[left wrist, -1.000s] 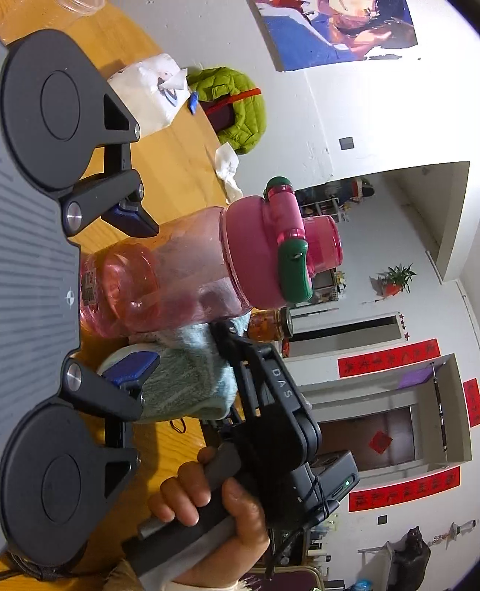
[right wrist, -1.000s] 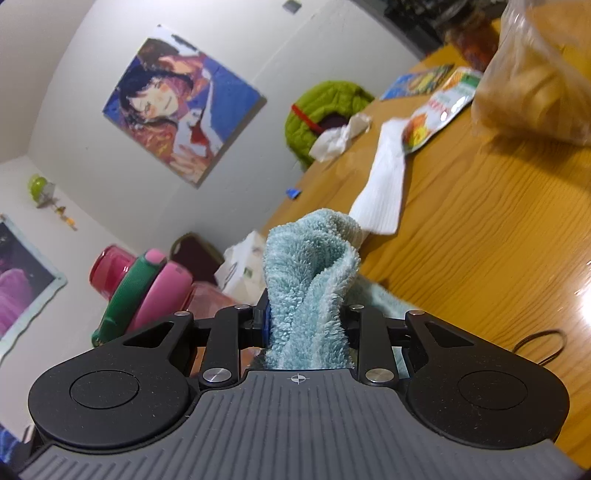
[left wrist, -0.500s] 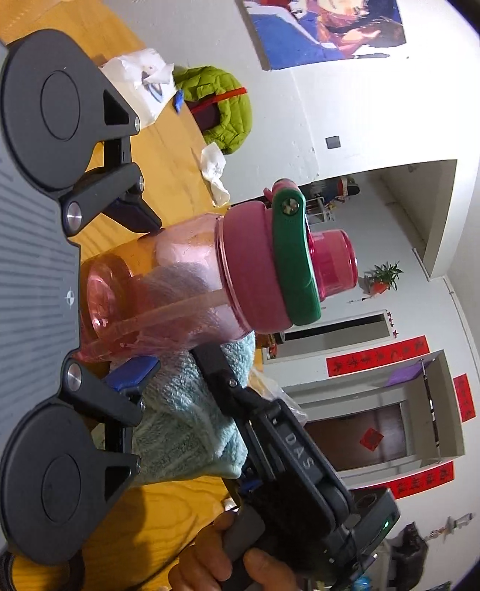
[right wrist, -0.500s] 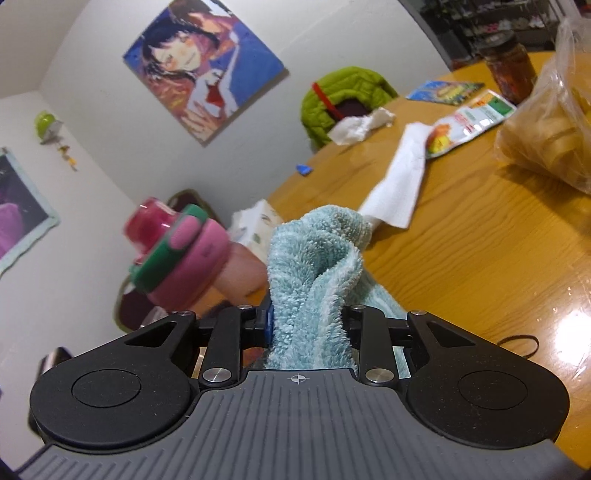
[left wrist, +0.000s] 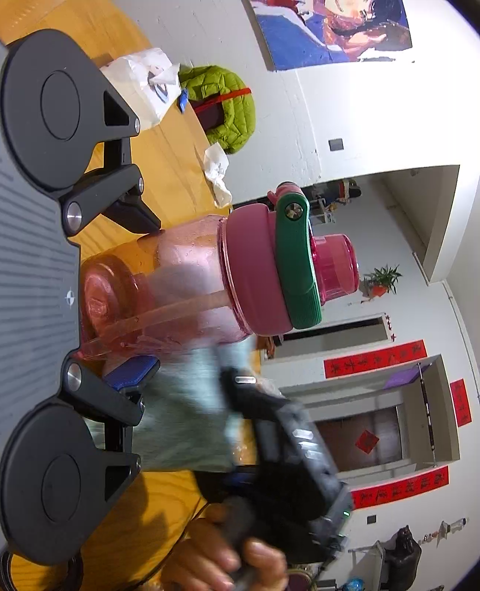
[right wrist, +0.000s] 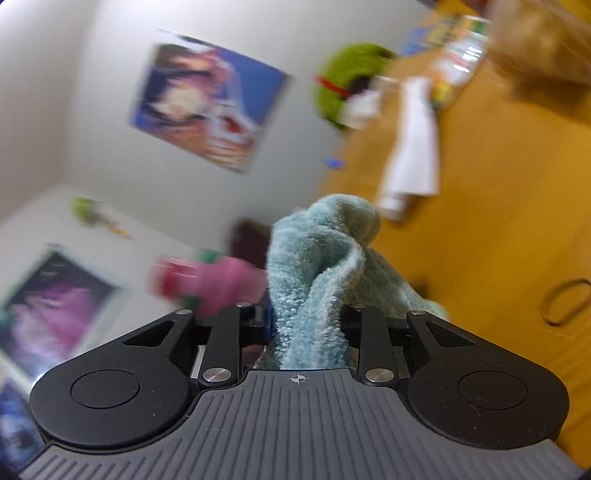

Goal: Clean container
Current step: 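Keep rubbing the towel on the bottle with the right tool while the left tool holds it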

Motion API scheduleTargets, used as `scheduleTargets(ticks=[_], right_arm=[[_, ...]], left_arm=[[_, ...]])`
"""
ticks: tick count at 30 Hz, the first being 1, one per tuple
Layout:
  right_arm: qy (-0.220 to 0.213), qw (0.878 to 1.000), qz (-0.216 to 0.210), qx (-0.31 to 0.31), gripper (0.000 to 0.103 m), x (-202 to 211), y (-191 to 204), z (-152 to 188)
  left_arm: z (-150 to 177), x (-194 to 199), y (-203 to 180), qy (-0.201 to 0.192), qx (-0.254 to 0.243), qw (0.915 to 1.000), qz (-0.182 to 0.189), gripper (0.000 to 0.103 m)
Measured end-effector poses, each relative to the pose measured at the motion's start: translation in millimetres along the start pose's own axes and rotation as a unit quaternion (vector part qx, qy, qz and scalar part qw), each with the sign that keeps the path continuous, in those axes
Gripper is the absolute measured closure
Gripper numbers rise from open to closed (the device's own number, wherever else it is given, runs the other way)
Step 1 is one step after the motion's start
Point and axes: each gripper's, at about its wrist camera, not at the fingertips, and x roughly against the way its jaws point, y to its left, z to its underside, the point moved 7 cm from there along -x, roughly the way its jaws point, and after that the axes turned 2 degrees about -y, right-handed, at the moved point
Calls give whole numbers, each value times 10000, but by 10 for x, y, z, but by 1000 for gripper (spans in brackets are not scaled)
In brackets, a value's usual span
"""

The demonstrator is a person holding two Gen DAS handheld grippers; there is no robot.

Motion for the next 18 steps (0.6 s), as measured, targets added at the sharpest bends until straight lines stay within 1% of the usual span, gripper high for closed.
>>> scheduleTargets(ticks=[13, 15, 18], right_arm=[[-151, 9982, -511, 262, 72, 88, 179, 11], [16, 9996, -97, 253, 71, 3, 73, 53], [267, 9980, 524, 237, 71, -114, -84, 116]], left_arm=[[28, -36, 7, -37, 19, 10000, -23, 32], [33, -48, 21, -47, 35, 10000, -42, 32], [40, -51, 43, -54, 80, 9999, -41, 32]])
